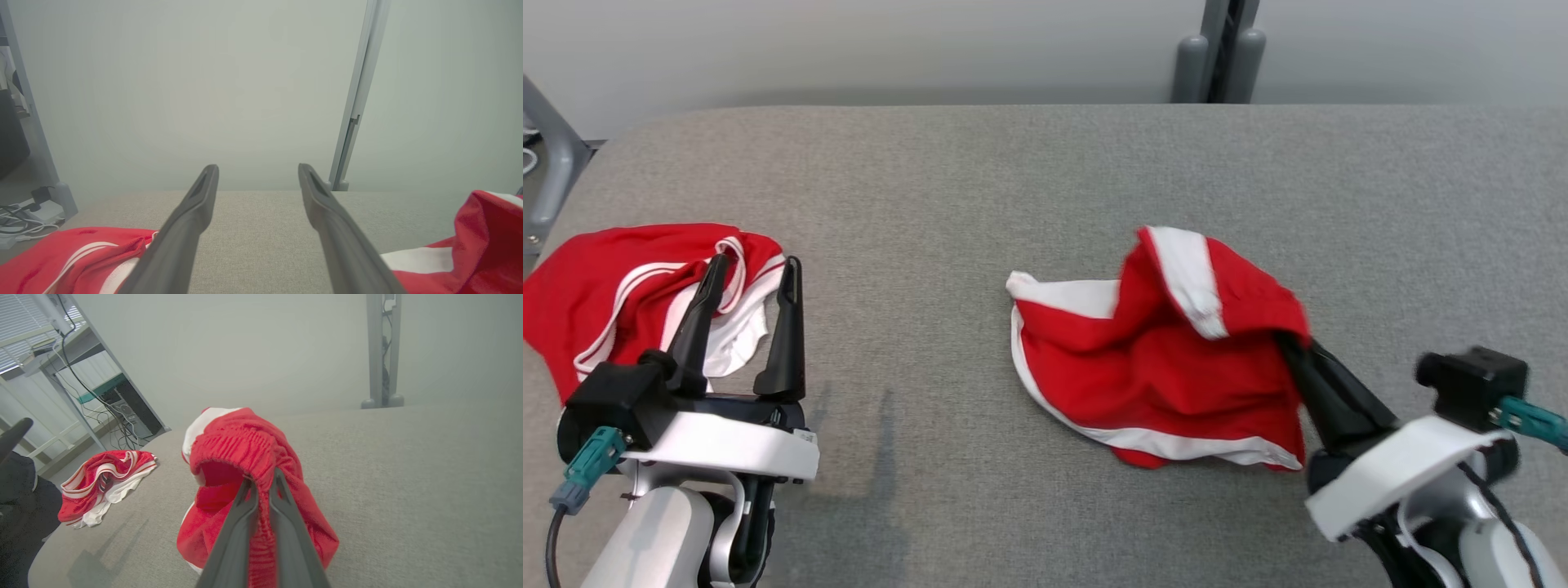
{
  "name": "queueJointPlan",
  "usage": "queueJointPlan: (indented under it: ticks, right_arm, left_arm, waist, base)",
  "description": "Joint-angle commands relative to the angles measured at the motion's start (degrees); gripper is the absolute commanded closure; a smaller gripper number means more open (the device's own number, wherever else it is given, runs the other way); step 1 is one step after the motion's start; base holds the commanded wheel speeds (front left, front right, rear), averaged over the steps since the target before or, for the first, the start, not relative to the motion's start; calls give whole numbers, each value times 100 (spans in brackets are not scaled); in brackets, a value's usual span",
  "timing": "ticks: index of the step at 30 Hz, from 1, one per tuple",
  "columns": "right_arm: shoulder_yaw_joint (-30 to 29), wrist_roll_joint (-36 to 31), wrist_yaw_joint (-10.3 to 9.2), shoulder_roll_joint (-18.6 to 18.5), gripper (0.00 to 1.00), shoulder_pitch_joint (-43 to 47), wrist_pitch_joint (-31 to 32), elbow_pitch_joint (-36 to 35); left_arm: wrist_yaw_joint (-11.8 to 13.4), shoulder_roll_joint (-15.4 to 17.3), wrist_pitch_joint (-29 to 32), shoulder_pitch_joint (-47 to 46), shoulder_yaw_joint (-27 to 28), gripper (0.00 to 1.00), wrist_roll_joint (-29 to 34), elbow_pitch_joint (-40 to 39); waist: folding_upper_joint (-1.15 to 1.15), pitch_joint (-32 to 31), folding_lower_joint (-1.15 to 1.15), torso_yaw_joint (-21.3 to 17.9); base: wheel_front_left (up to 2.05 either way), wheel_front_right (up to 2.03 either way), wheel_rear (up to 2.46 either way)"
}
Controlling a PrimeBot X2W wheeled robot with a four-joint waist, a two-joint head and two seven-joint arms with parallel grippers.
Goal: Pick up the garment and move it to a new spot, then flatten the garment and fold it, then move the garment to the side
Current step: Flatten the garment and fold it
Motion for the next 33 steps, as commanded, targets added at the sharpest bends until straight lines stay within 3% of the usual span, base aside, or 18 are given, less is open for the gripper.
queueJointPlan:
  ticks: [1,5,14,15,16,17,25,33]
  right_arm:
    - [-220,30,1,-45,100,124,8,166]
    - [-694,31,1,-81,100,252,-124,886]
    - [-1181,573,1,-28,100,-544,-1050,2487]
    - [-1217,589,1,-33,85,-635,-1127,2665]
    - [-1242,655,1,-18,57,-719,-1194,2819]
    - [-1290,731,1,-10,0,-815,-1280,2931]
    - [-1423,621,1,-230,0,-998,-1872,3261]
    - [-1665,-296,1,-514,0,-678,-2289,2421]
  left_arm:
    - [15,47,-5,-7,15,0,3,-14]
    - [-4,48,-4,-60,-7,0,-9,-6]
    - [-4,80,5,-141,-27,0,-7,1]
    - [4,86,6,-143,-28,0,-5,-2]
    - [15,89,10,-144,-30,0,-4,-5]
    - [25,95,14,-145,-31,0,-6,-11]
    - [85,135,9,-32,2,0,-26,10]
    - [223,213,13,301,83,0,-70,-31]
  waist:
    - [0,81,0,-88]
    - [0,156,0,-205]
    - [0,256,0,-340]
    - [0,265,0,-345]
    - [0,274,0,-345]
    - [0,282,0,-344]
    - [0,224,0,-345]
    - [0,-81,0,-453]
  base:
    - [0,0,0]
    - [0,0,0]
    - [0,0,0]
    - [0,0,0]
    - [0,0,0]
    - [0,0,0]
    - [0,0,0]
    - [0,0,0]
